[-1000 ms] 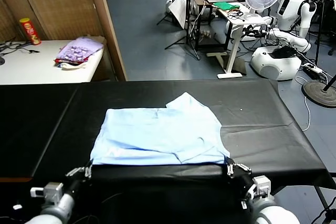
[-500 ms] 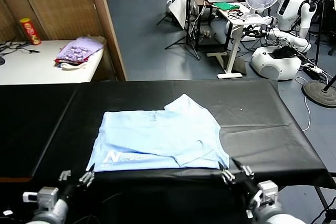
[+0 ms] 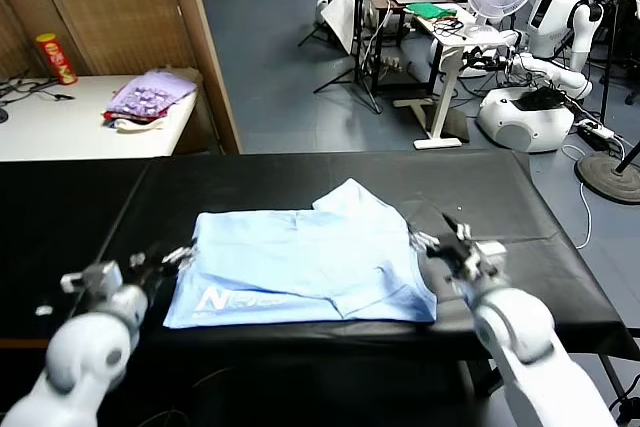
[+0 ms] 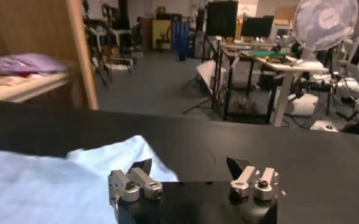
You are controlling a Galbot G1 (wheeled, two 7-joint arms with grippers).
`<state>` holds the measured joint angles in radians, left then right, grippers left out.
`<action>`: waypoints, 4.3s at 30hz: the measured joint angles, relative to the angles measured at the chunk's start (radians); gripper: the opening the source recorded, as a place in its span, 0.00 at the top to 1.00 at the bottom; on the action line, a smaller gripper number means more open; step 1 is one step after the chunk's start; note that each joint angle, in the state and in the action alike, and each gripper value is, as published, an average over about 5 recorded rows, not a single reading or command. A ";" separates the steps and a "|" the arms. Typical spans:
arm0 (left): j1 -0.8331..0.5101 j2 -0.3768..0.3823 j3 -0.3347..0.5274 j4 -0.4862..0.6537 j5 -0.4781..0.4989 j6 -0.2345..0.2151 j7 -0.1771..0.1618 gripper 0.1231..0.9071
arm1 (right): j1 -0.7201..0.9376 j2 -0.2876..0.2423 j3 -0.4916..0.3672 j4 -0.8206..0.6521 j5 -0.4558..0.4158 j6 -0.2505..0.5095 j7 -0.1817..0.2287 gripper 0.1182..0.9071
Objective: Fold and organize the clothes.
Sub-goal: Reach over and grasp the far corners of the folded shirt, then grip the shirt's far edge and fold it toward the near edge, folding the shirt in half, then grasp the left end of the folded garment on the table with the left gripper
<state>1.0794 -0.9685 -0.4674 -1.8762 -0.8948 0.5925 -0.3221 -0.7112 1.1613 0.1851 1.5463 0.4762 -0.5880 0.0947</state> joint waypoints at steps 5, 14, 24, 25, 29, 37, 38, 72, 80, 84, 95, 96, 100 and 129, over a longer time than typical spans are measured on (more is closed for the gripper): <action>-0.114 -0.009 0.080 0.121 0.002 0.002 0.017 0.14 | 0.115 0.041 -0.061 -0.151 0.000 -0.015 -0.018 0.14; -0.260 -0.041 0.174 0.311 0.057 0.034 0.042 0.14 | 0.218 0.116 -0.106 -0.331 -0.026 -0.002 -0.073 0.14; -0.309 -0.046 0.195 0.403 0.073 0.043 0.084 0.28 | 0.255 0.150 -0.134 -0.420 -0.050 -0.001 -0.124 0.55; -0.311 -0.046 0.195 0.408 0.076 0.041 0.087 0.34 | 0.257 0.153 -0.135 -0.425 -0.052 0.000 -0.127 0.61; -0.317 -0.044 0.195 0.431 0.088 0.031 0.095 0.64 | 0.260 0.167 -0.138 -0.441 -0.060 0.006 -0.133 0.84; -0.326 -0.048 0.195 0.445 0.095 0.016 0.111 0.99 | 0.250 0.184 -0.126 -0.443 -0.078 0.063 -0.129 0.96; -0.326 -0.049 0.194 0.443 0.096 0.012 0.111 0.99 | 0.246 0.184 -0.122 -0.438 -0.077 0.071 -0.127 0.97; 0.147 0.027 -0.057 -0.093 0.173 -0.054 0.089 0.99 | -0.276 -0.127 0.083 0.362 0.113 -0.118 -0.036 0.99; 0.278 0.010 -0.104 -0.136 0.231 -0.063 0.116 0.99 | -0.327 -0.128 0.068 0.371 0.080 -0.141 -0.038 0.98; 0.318 -0.004 -0.109 -0.141 0.249 -0.058 0.117 0.99 | -0.340 -0.126 0.070 0.375 0.071 -0.122 -0.046 0.80; 0.321 -0.001 -0.131 -0.160 0.230 -0.044 0.113 0.47 | -0.352 -0.119 0.127 0.403 0.043 -0.041 -0.054 0.17; 0.316 -0.001 -0.130 -0.157 0.222 -0.045 0.111 0.38 | -0.346 -0.113 0.128 0.394 0.035 -0.037 -0.049 0.15; 0.277 -0.013 -0.118 -0.125 0.178 -0.055 0.099 0.18 | -0.313 -0.079 0.119 0.338 -0.003 -0.030 -0.041 0.14; 0.130 -0.115 -0.038 0.103 0.266 -0.145 0.125 0.93 | -0.300 0.082 0.089 0.127 -0.142 0.153 0.072 0.99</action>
<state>1.2094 -1.0837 -0.5053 -1.7733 -0.6283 0.4478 -0.1971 -1.0115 1.2437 0.2737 1.6736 0.3346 -0.4350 0.1664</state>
